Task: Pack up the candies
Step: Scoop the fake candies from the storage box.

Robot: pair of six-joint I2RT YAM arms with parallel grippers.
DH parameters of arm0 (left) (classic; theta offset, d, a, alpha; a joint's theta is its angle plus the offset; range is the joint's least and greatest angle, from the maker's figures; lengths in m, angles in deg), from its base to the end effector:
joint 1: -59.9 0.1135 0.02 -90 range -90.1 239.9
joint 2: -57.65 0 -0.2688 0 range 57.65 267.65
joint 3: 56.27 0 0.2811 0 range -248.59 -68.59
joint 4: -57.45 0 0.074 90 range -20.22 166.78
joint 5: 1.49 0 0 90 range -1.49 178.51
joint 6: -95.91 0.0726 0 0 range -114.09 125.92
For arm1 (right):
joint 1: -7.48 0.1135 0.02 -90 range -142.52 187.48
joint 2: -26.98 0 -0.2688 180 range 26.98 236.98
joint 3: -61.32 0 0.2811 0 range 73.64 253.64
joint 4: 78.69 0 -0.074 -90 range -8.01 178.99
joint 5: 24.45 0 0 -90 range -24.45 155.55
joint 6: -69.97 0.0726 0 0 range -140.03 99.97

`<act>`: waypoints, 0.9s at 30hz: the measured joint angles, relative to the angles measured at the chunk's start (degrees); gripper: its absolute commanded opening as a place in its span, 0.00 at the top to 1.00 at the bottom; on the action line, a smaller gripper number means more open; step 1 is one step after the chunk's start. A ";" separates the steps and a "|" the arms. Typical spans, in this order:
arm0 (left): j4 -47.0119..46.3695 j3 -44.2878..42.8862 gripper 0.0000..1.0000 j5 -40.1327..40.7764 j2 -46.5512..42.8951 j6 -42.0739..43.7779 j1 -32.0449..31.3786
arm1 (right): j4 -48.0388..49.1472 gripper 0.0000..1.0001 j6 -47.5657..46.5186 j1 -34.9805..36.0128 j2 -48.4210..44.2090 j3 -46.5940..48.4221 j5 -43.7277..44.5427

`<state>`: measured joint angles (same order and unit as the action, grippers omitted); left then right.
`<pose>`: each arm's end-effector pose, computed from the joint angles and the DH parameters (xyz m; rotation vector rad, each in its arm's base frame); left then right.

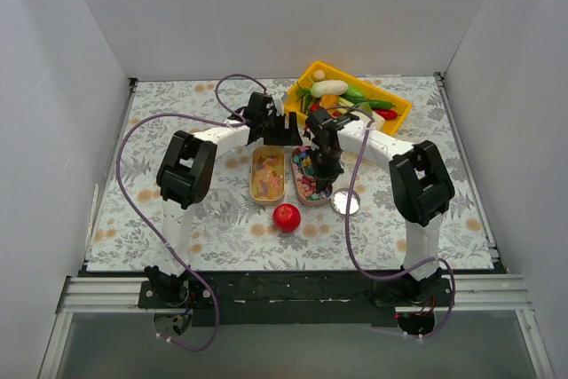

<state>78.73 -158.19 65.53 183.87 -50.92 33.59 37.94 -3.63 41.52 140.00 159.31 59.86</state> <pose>0.4658 -0.2619 0.1141 -0.4761 2.5647 -1.0996 0.3490 0.2444 0.1447 -0.4733 2.9516 0.2638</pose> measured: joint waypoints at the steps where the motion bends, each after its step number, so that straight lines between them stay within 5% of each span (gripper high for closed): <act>1: 0.37 -0.20 0.23 0.02 0.00 -0.26 0.13 | 0.83 0.99 -0.07 0.15 -0.55 -0.74 0.46; 13: 3.80 -0.68 0.02 1.18 -1.62 -5.20 5.01 | 8.52 0.99 -1.20 0.98 -7.63 -8.90 9.44; 27: 5.03 1.25 0.02 2.60 -8.02 -7.06 8.94 | 17.27 0.99 -3.21 2.47 -16.59 -19.15 11.47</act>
<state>83.75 -156.95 68.13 175.84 -57.98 42.53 55.21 -6.84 43.99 123.41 140.16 71.34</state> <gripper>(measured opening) 0.981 0.077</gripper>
